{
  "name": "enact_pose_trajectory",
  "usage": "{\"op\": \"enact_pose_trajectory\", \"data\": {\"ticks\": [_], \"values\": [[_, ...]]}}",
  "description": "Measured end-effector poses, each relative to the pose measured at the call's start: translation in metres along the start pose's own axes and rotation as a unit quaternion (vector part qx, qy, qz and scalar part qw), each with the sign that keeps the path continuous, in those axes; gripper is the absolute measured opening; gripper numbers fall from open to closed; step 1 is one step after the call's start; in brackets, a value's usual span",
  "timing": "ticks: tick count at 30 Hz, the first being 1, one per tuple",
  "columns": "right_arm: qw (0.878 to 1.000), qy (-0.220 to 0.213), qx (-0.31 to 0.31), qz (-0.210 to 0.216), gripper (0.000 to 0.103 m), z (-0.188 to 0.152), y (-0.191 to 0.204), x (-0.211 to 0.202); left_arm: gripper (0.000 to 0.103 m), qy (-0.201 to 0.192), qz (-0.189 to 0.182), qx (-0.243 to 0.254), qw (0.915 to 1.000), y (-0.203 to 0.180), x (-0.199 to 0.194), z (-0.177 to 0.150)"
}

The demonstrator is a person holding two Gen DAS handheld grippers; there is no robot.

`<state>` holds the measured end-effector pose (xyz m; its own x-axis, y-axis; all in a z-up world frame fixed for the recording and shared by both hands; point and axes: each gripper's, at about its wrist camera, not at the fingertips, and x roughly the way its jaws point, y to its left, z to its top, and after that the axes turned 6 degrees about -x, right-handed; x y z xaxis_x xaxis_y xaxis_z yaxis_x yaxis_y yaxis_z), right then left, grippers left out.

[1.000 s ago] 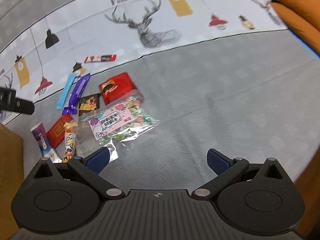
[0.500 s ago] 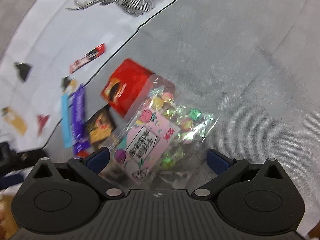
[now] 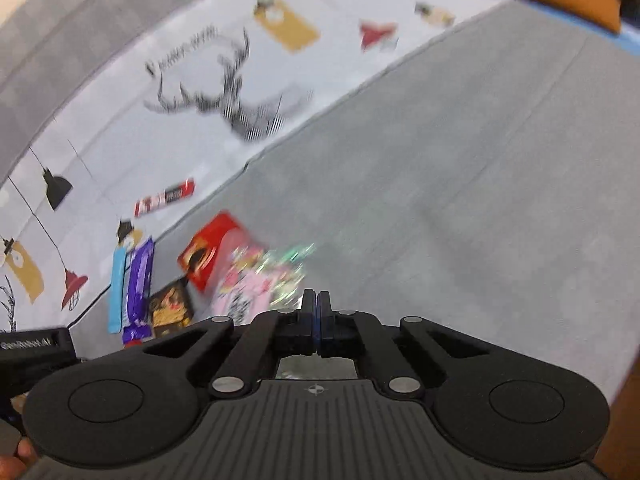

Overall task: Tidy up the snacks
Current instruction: 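Grasp the purple tube with the left tool while the right tool grasps the candy bag, then carry the purple tube and candy bag into the box and release both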

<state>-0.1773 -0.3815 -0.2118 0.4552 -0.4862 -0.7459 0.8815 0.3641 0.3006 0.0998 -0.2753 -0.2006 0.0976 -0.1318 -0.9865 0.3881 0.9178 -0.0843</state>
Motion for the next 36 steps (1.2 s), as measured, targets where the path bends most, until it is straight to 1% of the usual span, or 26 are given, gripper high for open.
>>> {"op": "enact_pose_trajectory", "data": {"ticks": [1,2,3,4,5,6,7,8,9,10,13,15,16,17,18,19,20,21,22,23,24,27,30,35,36], "values": [[1.000,-0.005,-0.007,0.000,0.000,0.001,-0.006,-0.005,0.103,0.004,0.002,-0.019,0.9998,0.006,0.005,-0.001],[1.000,0.000,-0.011,0.003,0.000,0.001,-0.010,-0.006,0.103,0.010,0.008,-0.041,0.9991,0.012,0.010,0.000],[1.000,0.010,-0.008,0.009,0.004,0.000,-0.014,-0.004,0.103,0.013,0.012,-0.059,0.9981,0.018,0.015,0.003],[1.000,0.020,0.000,0.017,0.005,-0.001,-0.017,-0.002,0.103,0.014,0.013,-0.074,0.9971,0.023,0.018,0.004],[0.999,0.032,0.008,0.023,0.008,-0.002,-0.018,0.002,0.103,0.016,0.016,-0.084,0.9962,0.027,0.022,0.006],[0.998,0.045,0.012,0.034,0.029,-0.003,-0.015,0.007,0.103,0.021,0.012,-0.087,0.9959,0.029,0.026,0.008],[0.997,0.056,0.017,0.041,0.048,-0.003,-0.012,0.013,0.103,0.029,0.010,-0.087,0.9957,0.030,0.031,0.011],[0.997,0.065,0.021,0.046,0.083,-0.001,-0.007,0.020,0.103,0.034,0.011,-0.086,0.9956,0.031,0.034,0.012],[0.996,0.071,0.018,0.051,0.092,-0.002,0.000,0.025,0.103,0.037,0.013,-0.085,0.9956,0.031,0.037,0.013],[0.995,0.077,0.008,0.056,0.090,-0.001,0.010,0.033,0.103,0.039,0.015,-0.081,0.9958,0.031,0.040,0.014],[0.994,0.097,-0.011,0.052,0.093,0.005,0.040,0.055,0.103,0.035,0.025,-0.069,0.9967,0.028,0.043,0.015],[0.993,0.114,-0.002,0.035,0.102,0.010,0.058,0.072,0.103,0.033,0.036,-0.056,0.9973,0.022,0.044,0.012],[0.992,0.121,0.007,0.029,0.103,0.011,0.065,0.080,0.103,0.032,0.043,-0.046,0.9975,0.016,0.045,0.011],[0.991,0.130,0.013,0.019,0.103,0.011,0.072,0.088,0.103,0.031,0.049,-0.034,0.9978,0.012,0.045,0.009],[0.991,0.135,0.010,-0.013,0.103,0.009,0.081,0.095,0.103,0.029,0.049,-0.023,0.9981,0.007,0.045,0.009],[0.990,0.134,-0.006,-0.034,0.103,0.005,0.088,0.099,0.102,0.027,0.048,-0.016,0.9984,0.006,0.044,0.008],[0.991,0.122,-0.029,-0.046,0.102,0.001,0.094,0.100,0.095,0.023,0.049,-0.016,0.9984,0.007,0.041,0.008],[0.992,0.105,-0.041,-0.056,0.093,-0.004,0.096,0.097,0.076,0.014,0.050,-0.022,0.9984,0.008,0.035,0.005],[0.993,0.085,-0.045,-0.065,0.082,-0.008,0.095,0.091,0.062,-0.004,0.045,-0.026,0.9986,0.009,0.026,0.004],[0.993,0.073,-0.059,-0.075,0.050,-0.011,0.092,0.084,0.031,-0.013,0.040,-0.021,0.9989,0.009,0.020,0.003],[0.994,0.063,-0.070,-0.064,0.034,-0.013,0.086,0.076,0.029,-0.015,0.038,-0.018,0.9990,0.008,0.016,0.001],[0.995,0.060,-0.060,-0.046,0.021,-0.017,0.063,0.061,0.025,-0.006,0.004,-0.031,0.9995,0.012,0.008,-0.006],[0.997,0.040,-0.045,-0.043,0.019,-0.018,0.043,0.036,0.025,-0.021,-0.026,-0.026,0.9991,0.023,-0.007,-0.018],[0.997,-0.021,-0.073,-0.030,0.019,-0.023,0.032,-0.019,0.025,-0.049,-0.074,-0.007,0.9960,0.030,-0.051,-0.043],[0.996,-0.031,-0.078,-0.027,0.019,-0.022,0.031,-0.028,0.025,-0.054,-0.083,-0.002,0.9950,0.041,-0.058,-0.047]]}}
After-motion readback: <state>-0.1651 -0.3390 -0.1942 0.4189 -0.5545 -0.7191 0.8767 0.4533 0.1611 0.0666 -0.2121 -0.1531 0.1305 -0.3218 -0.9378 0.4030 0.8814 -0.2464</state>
